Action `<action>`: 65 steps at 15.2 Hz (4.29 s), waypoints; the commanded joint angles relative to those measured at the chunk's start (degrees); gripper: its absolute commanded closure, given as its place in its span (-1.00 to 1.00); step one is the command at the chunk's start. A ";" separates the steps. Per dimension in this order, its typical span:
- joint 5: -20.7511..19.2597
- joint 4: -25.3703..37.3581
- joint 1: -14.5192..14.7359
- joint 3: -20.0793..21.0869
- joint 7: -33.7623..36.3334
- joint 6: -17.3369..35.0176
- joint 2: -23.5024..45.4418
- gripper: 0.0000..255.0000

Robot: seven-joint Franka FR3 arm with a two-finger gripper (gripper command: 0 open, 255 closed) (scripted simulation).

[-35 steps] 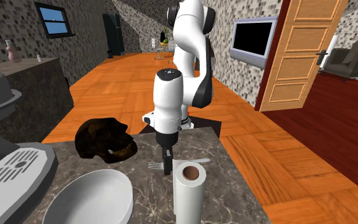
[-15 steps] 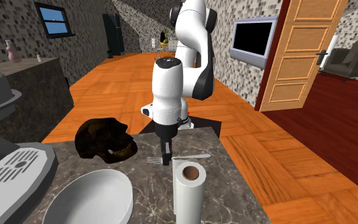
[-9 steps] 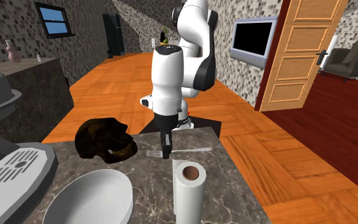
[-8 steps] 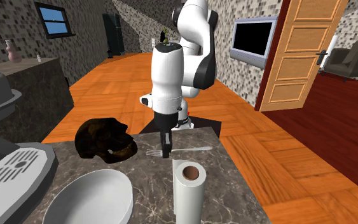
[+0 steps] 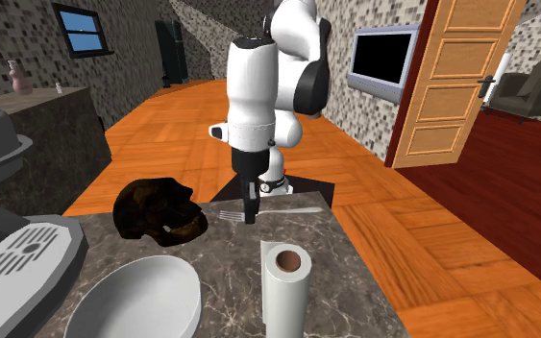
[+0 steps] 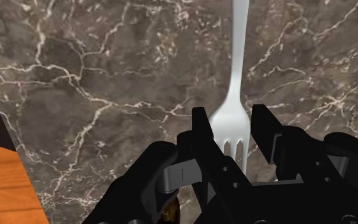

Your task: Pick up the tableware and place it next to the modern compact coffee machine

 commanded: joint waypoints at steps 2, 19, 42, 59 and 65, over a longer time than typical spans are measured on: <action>-0.16 1.72 -0.02 -0.59 -0.18 -2.47 -0.73 1.00; -1.45 13.16 -0.52 -3.36 -0.64 -15.98 -2.81 1.00; -3.79 33.59 -2.01 -5.12 0.00 -33.07 0.70 1.00; -6.19 53.86 -3.32 -4.25 1.83 -46.35 8.04 1.00; -7.55 62.89 -3.67 -3.09 3.06 -51.65 12.07 1.00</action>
